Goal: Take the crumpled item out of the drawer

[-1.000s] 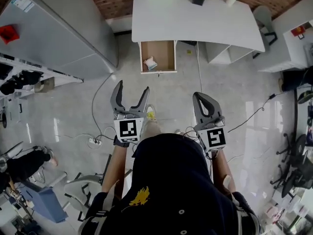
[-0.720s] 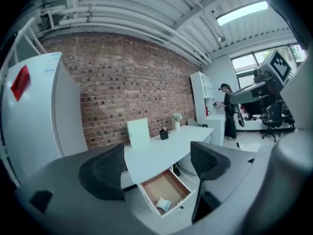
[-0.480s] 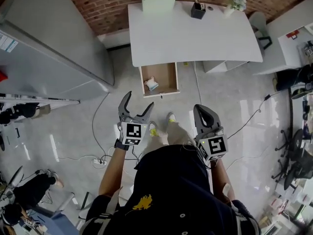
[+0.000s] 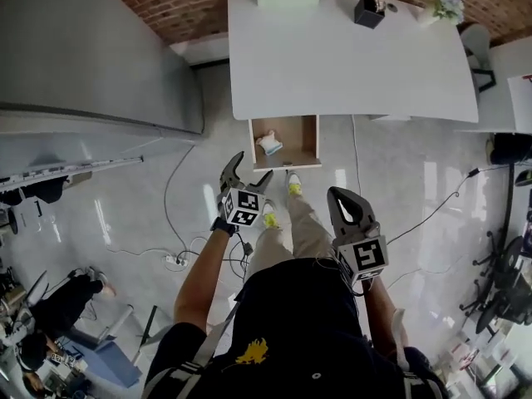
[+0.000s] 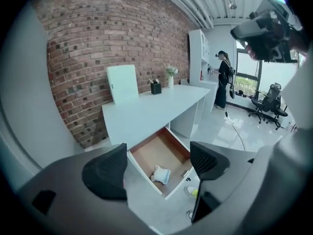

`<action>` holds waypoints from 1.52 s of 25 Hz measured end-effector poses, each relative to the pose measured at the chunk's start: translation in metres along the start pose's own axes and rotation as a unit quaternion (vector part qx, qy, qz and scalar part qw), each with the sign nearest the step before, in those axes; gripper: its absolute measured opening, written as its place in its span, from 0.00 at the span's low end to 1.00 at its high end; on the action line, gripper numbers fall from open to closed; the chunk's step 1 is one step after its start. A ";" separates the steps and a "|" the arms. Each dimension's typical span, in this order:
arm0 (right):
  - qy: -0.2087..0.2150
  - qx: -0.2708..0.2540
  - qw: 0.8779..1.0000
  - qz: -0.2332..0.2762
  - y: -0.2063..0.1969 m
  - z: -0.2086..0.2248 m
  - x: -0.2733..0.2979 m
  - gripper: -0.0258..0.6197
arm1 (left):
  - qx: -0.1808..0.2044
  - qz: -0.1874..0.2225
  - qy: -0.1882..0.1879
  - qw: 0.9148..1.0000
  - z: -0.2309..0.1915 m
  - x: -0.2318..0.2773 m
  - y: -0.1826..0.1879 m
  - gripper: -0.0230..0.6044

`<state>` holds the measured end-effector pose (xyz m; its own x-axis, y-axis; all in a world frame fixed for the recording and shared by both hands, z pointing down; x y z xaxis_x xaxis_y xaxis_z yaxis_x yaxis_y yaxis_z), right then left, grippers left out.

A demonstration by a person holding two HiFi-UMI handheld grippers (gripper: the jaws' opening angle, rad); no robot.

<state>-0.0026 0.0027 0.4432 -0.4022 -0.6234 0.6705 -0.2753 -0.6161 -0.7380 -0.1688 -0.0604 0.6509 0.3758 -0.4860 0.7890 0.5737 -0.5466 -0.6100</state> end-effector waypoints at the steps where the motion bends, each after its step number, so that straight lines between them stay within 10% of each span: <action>1: 0.003 -0.003 1.000 -0.006 -0.001 0.007 0.010 0.08 | 0.006 -0.020 -0.010 1.000 0.001 0.022 -0.005 0.70; 6: 0.002 -0.144 0.987 -0.073 -0.021 0.031 0.066 0.08 | 0.021 -0.135 -0.066 0.988 0.006 0.145 -0.046 0.70; 16: 0.057 -0.143 0.977 -0.150 -0.122 0.057 0.142 0.08 | 0.001 -0.274 -0.119 0.954 0.048 0.329 -0.127 0.70; 30: 0.071 -0.090 0.973 -0.203 -0.180 0.098 0.143 0.08 | 0.034 -0.406 -0.009 0.913 0.035 0.405 -0.180 0.67; 32: 0.069 -0.080 0.974 -0.198 -0.179 0.099 0.137 0.08 | 0.045 -0.412 0.009 0.910 0.031 0.401 -0.179 0.44; 38: 0.044 -0.065 0.983 -0.168 -0.156 0.108 0.120 0.08 | 0.056 -0.378 0.039 0.923 0.022 0.365 -0.152 0.25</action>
<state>0.0860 -0.0281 0.6473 -0.3419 -0.3477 0.8730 -0.5124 -0.7098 -0.4834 -0.1025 -0.1395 1.0334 -0.2140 -0.0434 0.9759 0.7234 -0.6784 0.1285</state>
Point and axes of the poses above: the fingertips, and each gripper's own axes: x forward along the fingers, z to its right, y out of its top, the point moved 2 cm from there along -x, backward along the fingers, and after that the axes turned 13 degrees about -z, right-handed, at the moved point
